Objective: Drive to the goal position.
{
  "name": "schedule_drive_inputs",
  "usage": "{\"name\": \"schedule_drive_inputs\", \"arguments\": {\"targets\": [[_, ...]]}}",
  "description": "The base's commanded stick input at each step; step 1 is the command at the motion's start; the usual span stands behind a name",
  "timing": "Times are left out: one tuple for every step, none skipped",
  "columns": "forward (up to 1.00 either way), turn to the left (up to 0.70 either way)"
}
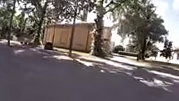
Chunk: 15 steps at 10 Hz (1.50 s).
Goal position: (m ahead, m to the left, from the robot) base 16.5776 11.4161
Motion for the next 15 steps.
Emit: {"name": "schedule_drive_inputs", "arguments": {"targets": [[0.85, 0.34], [0.85, 0.34], [0.85, 0.34], [0.85, 0.34], [0.85, 0.34], [0.85, 0.34], [0.85, 0.34], [0.85, 0.34], [0.85, 0.27], [0.85, 0.0], [0.85, 0.0], [0.85, 0.0], [0.85, 0.0], [0.85, 0.0], [0.85, 0.0]]}}
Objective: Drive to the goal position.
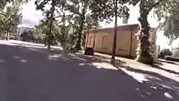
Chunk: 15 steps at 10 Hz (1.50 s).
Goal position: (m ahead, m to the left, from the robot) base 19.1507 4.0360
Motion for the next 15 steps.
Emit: {"name": "schedule_drive_inputs", "arguments": {"targets": [[0.85, 0.0], [0.85, 0.0], [0.85, 0.0], [0.85, 0.0], [0.85, 0.0], [0.85, 0.0], [0.85, 0.0], [0.85, 0.0], [0.85, 0.0], [0.85, 0.0], [0.85, 0.0], [0.85, 0.0], [0.85, 0.0], [0.85, 0.0], [0.85, 0.0]]}}
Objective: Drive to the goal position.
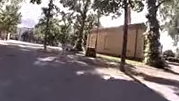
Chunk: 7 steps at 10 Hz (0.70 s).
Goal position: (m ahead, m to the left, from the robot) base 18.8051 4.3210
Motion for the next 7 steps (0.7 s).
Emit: {"name": "schedule_drive_inputs", "arguments": {"targets": [[0.85, 0.0], [0.85, 0.0], [0.85, 0.0], [0.85, 0.0], [0.85, 0.0], [0.85, 0.0], [0.85, 0.0]]}}
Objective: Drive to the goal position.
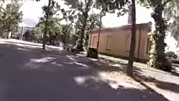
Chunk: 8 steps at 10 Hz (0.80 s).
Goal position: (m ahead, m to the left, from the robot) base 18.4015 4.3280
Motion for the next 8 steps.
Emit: {"name": "schedule_drive_inputs", "arguments": {"targets": [[0.85, 0.0], [0.85, 0.0], [0.85, 0.0], [0.85, 0.0], [0.85, 0.0], [0.85, 0.0], [0.85, 0.0], [0.85, 0.0]]}}
